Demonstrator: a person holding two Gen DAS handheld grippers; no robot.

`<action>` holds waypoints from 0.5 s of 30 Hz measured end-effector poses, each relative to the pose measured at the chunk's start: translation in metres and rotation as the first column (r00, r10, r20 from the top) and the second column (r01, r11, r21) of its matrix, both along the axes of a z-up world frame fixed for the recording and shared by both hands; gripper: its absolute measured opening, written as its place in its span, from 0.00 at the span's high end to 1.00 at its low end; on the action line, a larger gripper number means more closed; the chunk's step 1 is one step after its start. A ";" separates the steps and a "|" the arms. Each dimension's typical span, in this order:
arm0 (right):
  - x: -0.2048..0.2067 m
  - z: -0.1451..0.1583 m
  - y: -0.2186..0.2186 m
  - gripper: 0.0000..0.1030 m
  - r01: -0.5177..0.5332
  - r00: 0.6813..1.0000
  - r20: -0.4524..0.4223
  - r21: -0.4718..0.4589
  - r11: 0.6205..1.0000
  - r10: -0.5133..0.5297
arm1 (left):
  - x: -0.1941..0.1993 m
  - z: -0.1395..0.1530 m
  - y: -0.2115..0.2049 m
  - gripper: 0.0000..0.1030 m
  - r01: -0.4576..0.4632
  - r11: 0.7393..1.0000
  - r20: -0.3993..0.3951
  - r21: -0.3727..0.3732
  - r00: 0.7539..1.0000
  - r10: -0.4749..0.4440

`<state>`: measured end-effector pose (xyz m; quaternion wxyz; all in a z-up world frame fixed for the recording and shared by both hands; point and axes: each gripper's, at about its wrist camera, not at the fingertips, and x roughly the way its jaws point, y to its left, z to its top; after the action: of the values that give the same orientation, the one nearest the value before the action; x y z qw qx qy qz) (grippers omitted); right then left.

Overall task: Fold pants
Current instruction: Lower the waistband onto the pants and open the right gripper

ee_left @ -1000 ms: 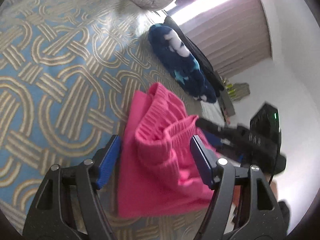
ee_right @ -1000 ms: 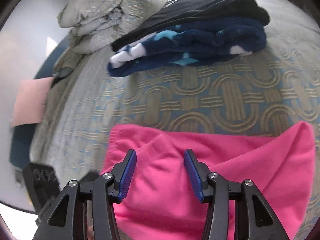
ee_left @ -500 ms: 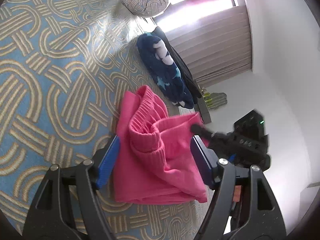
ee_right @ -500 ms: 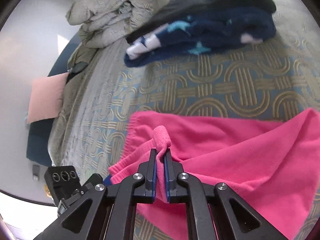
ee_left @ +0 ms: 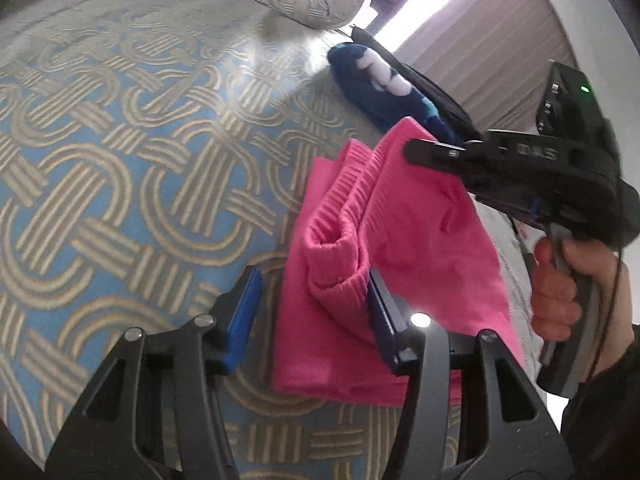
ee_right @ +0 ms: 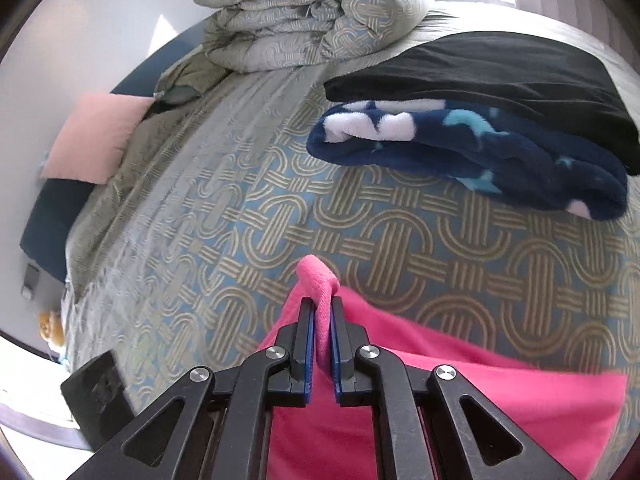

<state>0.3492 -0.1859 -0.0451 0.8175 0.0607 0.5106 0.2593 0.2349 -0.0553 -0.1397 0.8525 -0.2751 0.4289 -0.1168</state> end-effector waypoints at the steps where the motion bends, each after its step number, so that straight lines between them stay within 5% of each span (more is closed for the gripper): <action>1: 0.003 -0.005 0.003 0.94 -0.006 1.000 -0.001 -0.012 1.000 0.006 | -0.003 0.000 0.001 0.47 -0.012 1.000 -0.007 0.006 1.000 0.012; 10: 0.009 -0.025 0.026 0.81 -0.035 0.997 0.069 -0.094 0.995 0.042 | -0.027 0.006 0.002 0.47 -0.050 0.997 -0.026 0.052 0.998 0.051; 14: 0.010 0.007 -0.009 0.78 0.047 0.997 0.052 0.036 0.998 -0.049 | -0.044 0.019 0.025 0.46 -0.091 0.996 -0.040 -0.024 0.995 0.090; 15: 0.006 0.018 -0.022 0.69 0.066 0.995 0.067 0.065 0.996 -0.070 | -0.043 0.026 0.026 0.46 -0.087 0.995 -0.026 -0.042 0.996 0.086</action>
<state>0.3556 -0.2080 -0.0269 0.8408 0.0948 0.4712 0.2492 0.1920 -0.0290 -0.1142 0.8453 -0.3130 0.4244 -0.0858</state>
